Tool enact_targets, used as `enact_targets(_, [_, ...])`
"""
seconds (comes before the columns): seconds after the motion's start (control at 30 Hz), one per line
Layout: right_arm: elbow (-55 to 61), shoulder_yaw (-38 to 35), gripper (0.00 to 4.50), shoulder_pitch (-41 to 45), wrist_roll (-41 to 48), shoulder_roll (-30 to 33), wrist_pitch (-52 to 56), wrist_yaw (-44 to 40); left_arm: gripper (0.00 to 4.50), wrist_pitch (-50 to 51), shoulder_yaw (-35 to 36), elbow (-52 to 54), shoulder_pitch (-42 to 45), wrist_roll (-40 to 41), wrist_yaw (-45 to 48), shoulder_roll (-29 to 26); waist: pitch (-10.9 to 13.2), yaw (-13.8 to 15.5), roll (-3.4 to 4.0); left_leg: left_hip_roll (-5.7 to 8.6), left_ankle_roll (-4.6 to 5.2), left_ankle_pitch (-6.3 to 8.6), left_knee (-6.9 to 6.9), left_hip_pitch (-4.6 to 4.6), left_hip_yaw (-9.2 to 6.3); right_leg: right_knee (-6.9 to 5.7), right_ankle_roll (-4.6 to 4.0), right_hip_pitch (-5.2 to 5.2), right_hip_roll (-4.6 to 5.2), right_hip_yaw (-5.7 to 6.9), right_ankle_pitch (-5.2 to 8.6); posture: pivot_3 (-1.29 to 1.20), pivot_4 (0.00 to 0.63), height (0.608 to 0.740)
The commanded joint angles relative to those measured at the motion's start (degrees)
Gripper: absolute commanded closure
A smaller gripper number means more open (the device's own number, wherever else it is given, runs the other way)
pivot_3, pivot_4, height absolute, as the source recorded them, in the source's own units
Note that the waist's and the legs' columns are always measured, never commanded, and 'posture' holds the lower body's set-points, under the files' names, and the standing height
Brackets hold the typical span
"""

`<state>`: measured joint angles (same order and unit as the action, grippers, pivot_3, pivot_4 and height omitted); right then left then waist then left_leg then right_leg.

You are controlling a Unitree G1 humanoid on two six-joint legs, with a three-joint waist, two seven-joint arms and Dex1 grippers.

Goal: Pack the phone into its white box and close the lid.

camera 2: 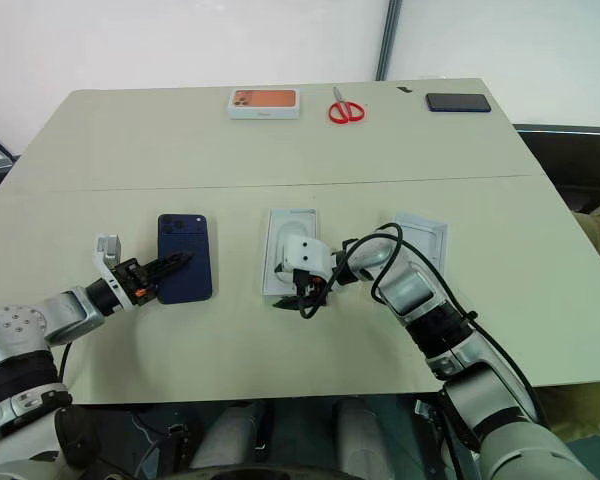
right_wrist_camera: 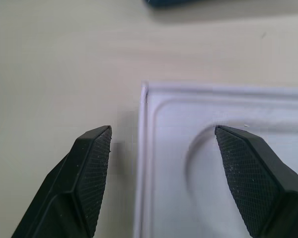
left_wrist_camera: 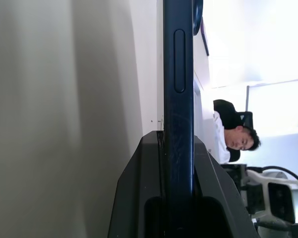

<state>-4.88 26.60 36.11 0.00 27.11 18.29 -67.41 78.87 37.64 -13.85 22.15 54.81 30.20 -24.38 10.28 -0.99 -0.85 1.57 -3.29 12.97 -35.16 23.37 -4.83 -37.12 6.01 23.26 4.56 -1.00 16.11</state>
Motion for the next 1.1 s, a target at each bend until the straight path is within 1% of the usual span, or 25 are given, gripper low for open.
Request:
enact_targets(0.03, [0.57, -0.04, 1.05, -0.35, -0.67, 0.58, -1.55, 0.11, 4.5, -0.75, -0.29, 2.3, 0.61, 1.92, -0.18, 0.49, 0.01, 0.01, -0.02, 0.0, 0.0, 0.0, 0.0, 0.0, 0.0, 0.0, 0.0, -0.01, 0.0, 0.0, 0.0, 0.0, 0.15, 0.74])
enact_targets(0.13, [0.56, -0.3, 1.05, -0.59, -0.73, 0.96, -1.62, 0.02, 4.5, -1.21, -0.68, 2.77, 0.43, 2.03, -0.62, 0.59, 0.02, 0.06, -0.04, -0.01, -0.01, -0.01, -0.01, 0.0, -0.01, 0.0, 0.0, -0.02, 0.0, 0.0, 0.0, 0.0, 0.15, 0.74])
enact_targets(0.17, [0.37, -0.47, 1.53, -0.58, -0.73, 0.94, -1.67, 0.22, 4.5, -1.35, -0.7, 2.75, 0.44, 2.05, -0.77, 0.64, 0.02, 0.08, -0.04, -0.01, -0.01, -0.01, -0.01, 0.0, -0.01, 0.0, 0.0, -0.02, 0.0, 0.0, 0.0, 0.0, 0.15, 0.74])
enact_targets(0.2, [0.22, -0.76, 1.85, -0.55, -0.41, 0.8, -1.44, 0.29, 4.5, -1.47, -0.73, 2.72, 0.44, 2.04, -0.96, 0.72, 0.03, 0.08, -0.05, -0.01, -0.01, -0.01, -0.01, 0.0, -0.01, 0.0, 0.0, -0.02, 0.0, 0.0, 0.0, 0.0, 0.15, 0.74])
enact_targets(0.23, [0.13, -0.85, 2.28, -0.54, -0.31, 0.78, -1.39, 0.29, 4.5, -1.52, -0.73, 2.71, 0.44, 2.1, -1.14, 0.8, 0.02, 0.08, -0.05, 0.0, -0.01, -0.01, -0.01, 0.0, 0.0, 0.0, 0.0, -0.02, 0.0, 0.0, 0.0, 0.0, 0.15, 0.74])
enact_targets(0.3, [0.06, -0.6, 3.19, -0.64, -0.69, 0.98, -1.73, 0.3, 4.5, -1.62, -0.88, 2.93, 0.34, 2.21, -1.47, 1.01, 0.02, 0.07, -0.05, -0.01, -0.01, -0.01, -0.01, 0.0, -0.01, 0.0, 0.0, -0.03, 0.0, 0.0, 0.0, 0.0, 0.15, 0.74])
enact_targets(0.53, [-1.06, -0.71, 3.19, -0.68, -0.67, -0.85, -1.46, 1.75, 4.5, -1.59, -0.98, 3.02, 0.64, 2.89, -2.18, 1.02, 0.01, -0.02, -0.08, -0.01, -0.04, -0.03, -0.09, -0.03, -0.02, -0.02, -0.03, -0.09, -0.04, 0.02, -0.02, 0.0, 0.15, 0.74])
enact_targets(0.7, [-2.41, 0.18, 3.19, -0.35, -1.11, -6.95, 0.65, 5.87, 4.5, -1.42, 0.24, 1.86, 3.19, 4.19, -3.66, 1.04, 0.02, -0.26, -0.15, -0.07, -0.12, -0.08, -0.08, -0.05, -0.02, -0.04, -0.11, -0.06, -0.18, 0.02, -0.07, 0.0, 0.15, 0.74])
enact_targets(0.83, [-4.33, 1.53, 3.19, 0.68, -2.53, -11.98, 1.34, 8.81, 4.5, -0.93, 1.85, 0.85, 6.56, 6.39, -5.72, 1.04, 0.05, -0.54, -0.32, -0.31, -0.31, -0.19, -0.08, -0.07, -0.04, -0.06, -0.32, -0.02, -0.52, 0.01, -0.2, 0.0, 0.15, 0.74])
enact_targets(1.03, [-6.21, 2.03, 3.19, 1.42, -2.73, -16.08, 2.9, 9.68, 4.5, 0.35, 3.33, -0.52, 10.24, 9.33, -8.76, 0.81, 0.05, -1.73, -0.37, -0.53, -0.47, -0.28, -0.05, -0.12, -0.06, -0.12, -0.46, -0.01, -0.84, -0.03, -0.28, 0.0, 0.15, 0.74])
enact_targets(1.1, [-6.17, 1.92, 2.61, 1.27, -2.73, -15.99, 2.89, 9.33, 4.5, 0.49, 2.89, 0.0, 9.86, 9.81, -9.49, 1.58, 0.05, -1.75, -0.37, -0.54, -0.47, -0.28, -0.02, -0.14, -0.06, -0.13, -0.47, 0.0, -0.87, -0.05, -0.29, 0.0, 0.15, 0.74])
